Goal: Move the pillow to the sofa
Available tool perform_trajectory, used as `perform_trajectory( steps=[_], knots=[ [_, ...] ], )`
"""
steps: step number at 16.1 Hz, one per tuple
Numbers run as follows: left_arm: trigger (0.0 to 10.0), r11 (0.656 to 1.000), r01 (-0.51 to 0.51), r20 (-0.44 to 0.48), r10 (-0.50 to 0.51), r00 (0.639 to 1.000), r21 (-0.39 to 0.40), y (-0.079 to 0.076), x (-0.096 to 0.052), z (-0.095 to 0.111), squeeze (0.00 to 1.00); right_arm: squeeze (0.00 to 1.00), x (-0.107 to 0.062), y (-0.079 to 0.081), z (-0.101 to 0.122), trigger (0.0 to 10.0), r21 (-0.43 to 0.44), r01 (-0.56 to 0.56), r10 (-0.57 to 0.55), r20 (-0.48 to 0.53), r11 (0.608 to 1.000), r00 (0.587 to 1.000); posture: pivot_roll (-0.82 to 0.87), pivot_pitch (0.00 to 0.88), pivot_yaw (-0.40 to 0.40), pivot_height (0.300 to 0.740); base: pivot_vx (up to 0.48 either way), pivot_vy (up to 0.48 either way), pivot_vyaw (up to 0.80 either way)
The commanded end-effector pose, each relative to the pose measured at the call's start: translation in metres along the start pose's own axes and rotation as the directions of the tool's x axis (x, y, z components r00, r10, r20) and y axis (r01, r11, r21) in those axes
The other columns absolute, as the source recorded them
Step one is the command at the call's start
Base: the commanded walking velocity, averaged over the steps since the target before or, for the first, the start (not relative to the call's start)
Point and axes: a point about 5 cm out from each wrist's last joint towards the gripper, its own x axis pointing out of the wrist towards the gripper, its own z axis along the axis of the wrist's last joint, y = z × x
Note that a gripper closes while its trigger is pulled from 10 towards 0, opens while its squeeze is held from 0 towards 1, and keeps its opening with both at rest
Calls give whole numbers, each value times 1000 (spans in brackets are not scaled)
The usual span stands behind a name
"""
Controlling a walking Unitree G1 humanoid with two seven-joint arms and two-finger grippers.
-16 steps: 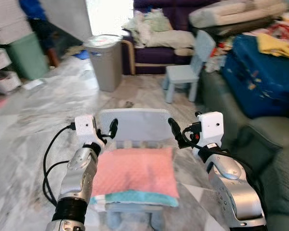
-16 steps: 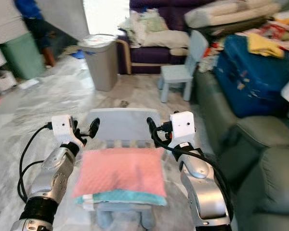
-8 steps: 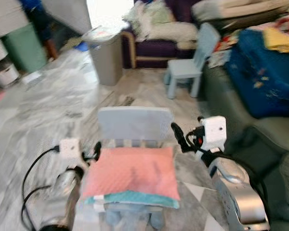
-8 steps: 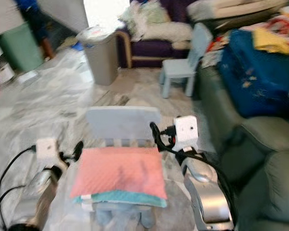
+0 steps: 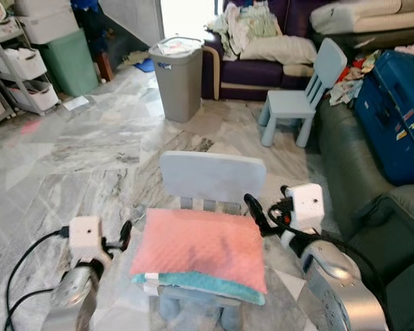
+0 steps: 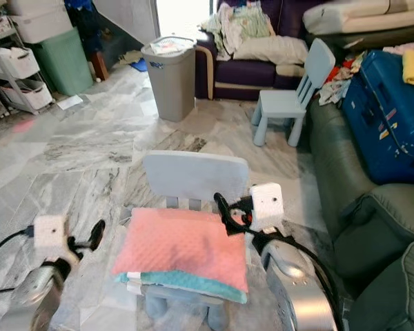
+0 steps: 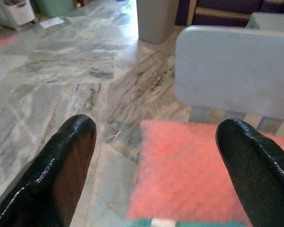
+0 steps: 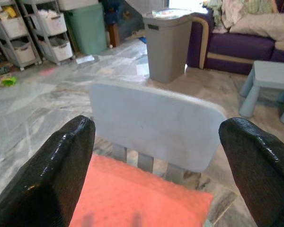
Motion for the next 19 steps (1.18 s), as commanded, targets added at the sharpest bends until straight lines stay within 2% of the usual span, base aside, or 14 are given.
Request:
perform_trajectory(
  steps=[1, 9, 12, 15, 19],
  knots=[
    [10000, 1000, 10, 0, -10, 1000, 17, 0, -2, 3, 0, 0, -2, 2, 4, 10000, 5, -16, 16, 8, 1000, 1000, -92, 28, 13, 740, 0, 0, 0],
    [10000, 1000, 19, -10, -18, 1000, 17, -4, -6, 6, 0, 0, -6, 7, 1, 10000, 21, -50, 50, -14, 999, 999, -97, 43, 15, 740, 0, 0, 0],
    [10000, 1000, 17, -16, -17, 1000, 16, -4, -8, 5, 0, 0, -16, 15, -11, 10000, 21, -125, 127, -94, 992, 987, -105, 63, 9, 740, 0, 0, 0],
    [10000, 1000, 26, -44, -26, 999, 6, -7, -15, -2, 0, 0, -30, 9, -15, 10000, 28, -90, 92, -122, 996, 988, -118, 91, -2, 740, 0, 0, 0],
    [10000, 1000, 31, -64, -31, 997, -3, -11, -24, -8, 0, 0, -36, 5, -17, 10000, 29, -74, 77, -136, 997, 988, -106, 106, -13, 740, 0, 0, 0]
  ],
)
